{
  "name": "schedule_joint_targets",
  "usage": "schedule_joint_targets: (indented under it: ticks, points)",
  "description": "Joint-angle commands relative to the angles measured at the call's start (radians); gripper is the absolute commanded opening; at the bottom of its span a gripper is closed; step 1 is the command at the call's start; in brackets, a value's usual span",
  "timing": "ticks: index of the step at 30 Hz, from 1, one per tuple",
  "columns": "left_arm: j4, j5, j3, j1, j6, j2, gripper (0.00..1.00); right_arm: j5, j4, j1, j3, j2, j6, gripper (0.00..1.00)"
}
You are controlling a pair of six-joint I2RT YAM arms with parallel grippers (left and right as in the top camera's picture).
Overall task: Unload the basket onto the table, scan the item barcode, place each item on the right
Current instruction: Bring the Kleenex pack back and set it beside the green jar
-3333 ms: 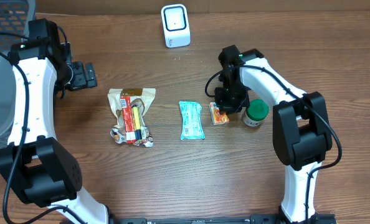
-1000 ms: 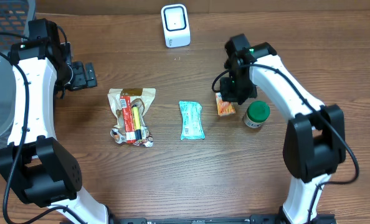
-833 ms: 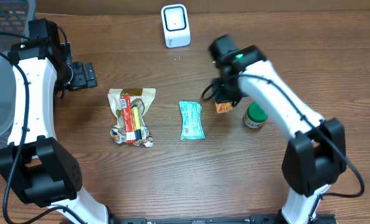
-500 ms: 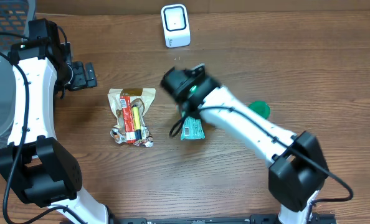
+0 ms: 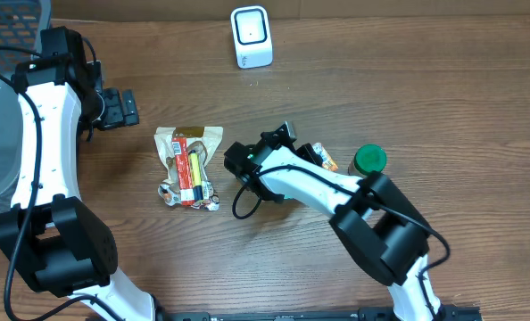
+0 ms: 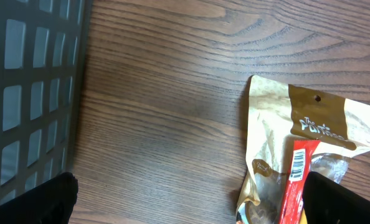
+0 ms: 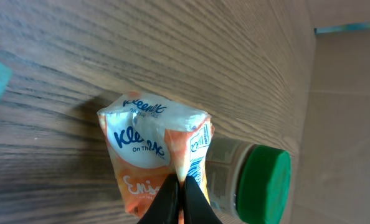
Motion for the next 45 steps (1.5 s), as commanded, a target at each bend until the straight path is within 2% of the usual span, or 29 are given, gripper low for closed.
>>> schedule_joint_targets:
  ticks: [1, 15, 25, 31, 37, 39, 41, 43, 45]
  points:
    - [0.002, 0.008, 0.021, -0.002, 0.016, -0.019, 1.00, 0.082, 0.010, -0.002, -0.004, 0.040, 0.027, 0.04]
    - [0.002, 0.007, 0.021, -0.002, 0.016, -0.019, 1.00, 0.012, 0.007, 0.005, -0.004, 0.088, 0.045, 0.04]
    - [0.002, 0.007, 0.021, -0.002, 0.016, -0.019, 1.00, 0.010, -0.013, 0.009, -0.002, 0.086, 0.045, 0.27]
    - [0.002, 0.007, 0.021, -0.002, 0.016, -0.019, 1.00, 0.010, -0.033, 0.009, 0.023, 0.084, 0.070, 0.29]
    - [0.002, 0.007, 0.021, -0.002, 0.016, -0.019, 1.00, 0.006, -0.108, 0.001, 0.128, 0.063, 0.127, 0.32]
    - [0.002, 0.007, 0.021, -0.002, 0.016, -0.019, 1.00, -0.012, -0.130, -0.011, 0.166, 0.043, 0.126, 0.42]
    - [0.002, 0.007, 0.021, -0.002, 0.016, -0.019, 1.00, -0.056, -0.158, -0.030, 0.201, 0.023, 0.126, 0.56]
    - [0.002, 0.007, 0.021, -0.002, 0.016, -0.019, 1.00, -0.161, -0.186, -0.070, 0.235, 0.002, 0.108, 0.64]
    - [0.002, 0.007, 0.021, -0.002, 0.016, -0.019, 1.00, -0.274, -0.188, -0.106, 0.249, -0.007, 0.056, 0.65]
